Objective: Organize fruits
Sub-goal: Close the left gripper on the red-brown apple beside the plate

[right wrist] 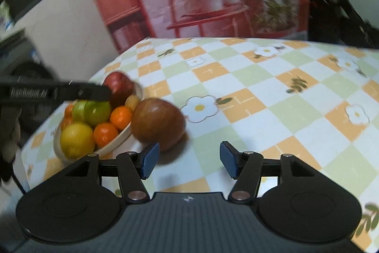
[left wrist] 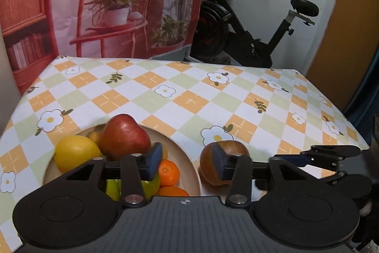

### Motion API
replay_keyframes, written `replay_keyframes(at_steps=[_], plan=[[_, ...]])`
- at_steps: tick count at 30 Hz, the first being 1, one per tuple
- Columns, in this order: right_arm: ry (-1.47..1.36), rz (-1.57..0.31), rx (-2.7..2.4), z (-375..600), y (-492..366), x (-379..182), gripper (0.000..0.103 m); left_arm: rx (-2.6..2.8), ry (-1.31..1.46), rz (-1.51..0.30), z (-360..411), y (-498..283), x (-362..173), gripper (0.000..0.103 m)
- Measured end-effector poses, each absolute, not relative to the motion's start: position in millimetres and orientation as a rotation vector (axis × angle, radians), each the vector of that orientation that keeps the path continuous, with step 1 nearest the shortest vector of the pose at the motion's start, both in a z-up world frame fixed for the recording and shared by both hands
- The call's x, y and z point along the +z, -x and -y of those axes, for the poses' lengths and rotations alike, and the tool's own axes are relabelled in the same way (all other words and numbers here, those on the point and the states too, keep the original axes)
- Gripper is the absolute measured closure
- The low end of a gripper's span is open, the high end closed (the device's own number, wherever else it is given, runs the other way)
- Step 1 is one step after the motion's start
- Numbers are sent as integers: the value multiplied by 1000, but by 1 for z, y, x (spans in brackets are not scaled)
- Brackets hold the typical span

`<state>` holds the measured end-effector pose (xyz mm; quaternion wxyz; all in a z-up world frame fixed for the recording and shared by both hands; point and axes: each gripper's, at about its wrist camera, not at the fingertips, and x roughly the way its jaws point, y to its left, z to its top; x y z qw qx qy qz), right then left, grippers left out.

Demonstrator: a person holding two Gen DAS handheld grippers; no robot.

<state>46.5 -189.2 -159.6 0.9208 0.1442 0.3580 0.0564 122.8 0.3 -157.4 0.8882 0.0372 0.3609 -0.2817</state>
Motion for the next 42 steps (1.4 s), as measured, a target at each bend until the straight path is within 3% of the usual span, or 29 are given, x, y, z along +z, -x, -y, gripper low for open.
replay_keyframes(at_steps=[14, 25, 36, 42], plan=[[-58, -736, 327, 173, -68, -171, 49, -693, -103, -797, 14, -129, -171, 65], [-407, -710, 253, 206, -67, -171, 52, -704, -80, -805, 12, -130, -179, 67], [-60, -741, 326, 166, -74, -172, 52, -699, 53, -882, 9, -147, -186, 67], [77, -714, 398, 153, -81, -176, 48, -715, 58, -890, 12, -150, -187, 74]])
